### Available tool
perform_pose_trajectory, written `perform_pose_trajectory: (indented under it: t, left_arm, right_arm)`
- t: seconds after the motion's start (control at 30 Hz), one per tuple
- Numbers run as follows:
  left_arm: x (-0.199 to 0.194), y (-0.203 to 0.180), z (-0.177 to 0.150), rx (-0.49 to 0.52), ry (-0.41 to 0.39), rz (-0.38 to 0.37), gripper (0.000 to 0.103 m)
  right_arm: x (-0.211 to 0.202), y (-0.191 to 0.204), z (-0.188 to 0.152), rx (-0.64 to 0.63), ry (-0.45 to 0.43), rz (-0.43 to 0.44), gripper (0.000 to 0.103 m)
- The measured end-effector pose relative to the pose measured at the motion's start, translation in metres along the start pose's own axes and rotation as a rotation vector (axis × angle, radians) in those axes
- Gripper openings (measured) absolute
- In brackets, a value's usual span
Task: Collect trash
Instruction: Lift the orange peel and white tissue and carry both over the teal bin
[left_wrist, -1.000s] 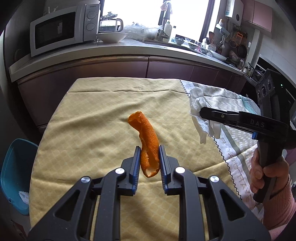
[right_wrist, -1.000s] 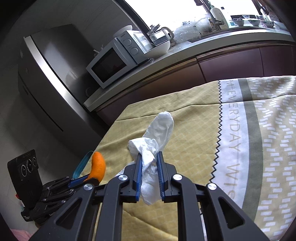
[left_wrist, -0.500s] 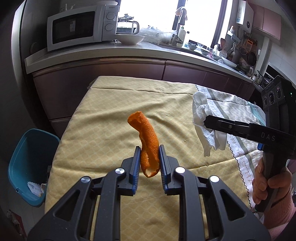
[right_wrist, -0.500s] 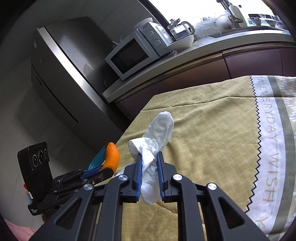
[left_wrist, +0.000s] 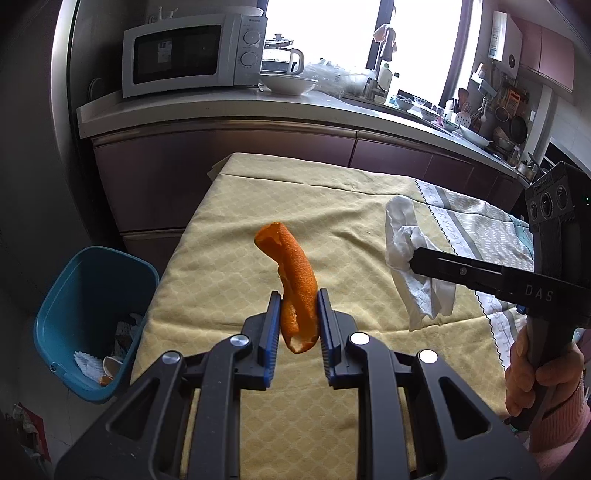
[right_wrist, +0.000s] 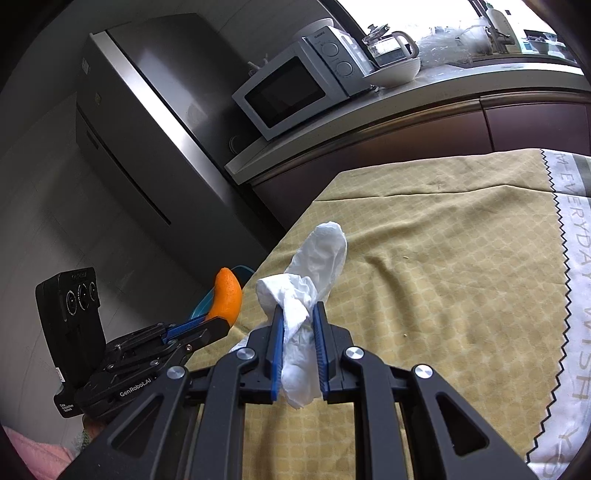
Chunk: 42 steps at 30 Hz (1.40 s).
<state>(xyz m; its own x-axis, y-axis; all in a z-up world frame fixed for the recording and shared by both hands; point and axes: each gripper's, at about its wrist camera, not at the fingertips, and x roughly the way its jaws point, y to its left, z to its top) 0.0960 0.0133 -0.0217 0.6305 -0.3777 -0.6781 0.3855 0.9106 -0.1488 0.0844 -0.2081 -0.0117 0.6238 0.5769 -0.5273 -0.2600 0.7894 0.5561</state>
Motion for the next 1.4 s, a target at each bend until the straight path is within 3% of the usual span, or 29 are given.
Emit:
perform_pose_trajectory:
  t: [1.4]
  left_arm:
    - [-0.029, 0.062, -0.006, -0.099, -0.045, 0.099, 0.020]
  right_arm:
    - [0.072, 0.067, 0.006, -0.112, 0.106, 0.088, 0.014]
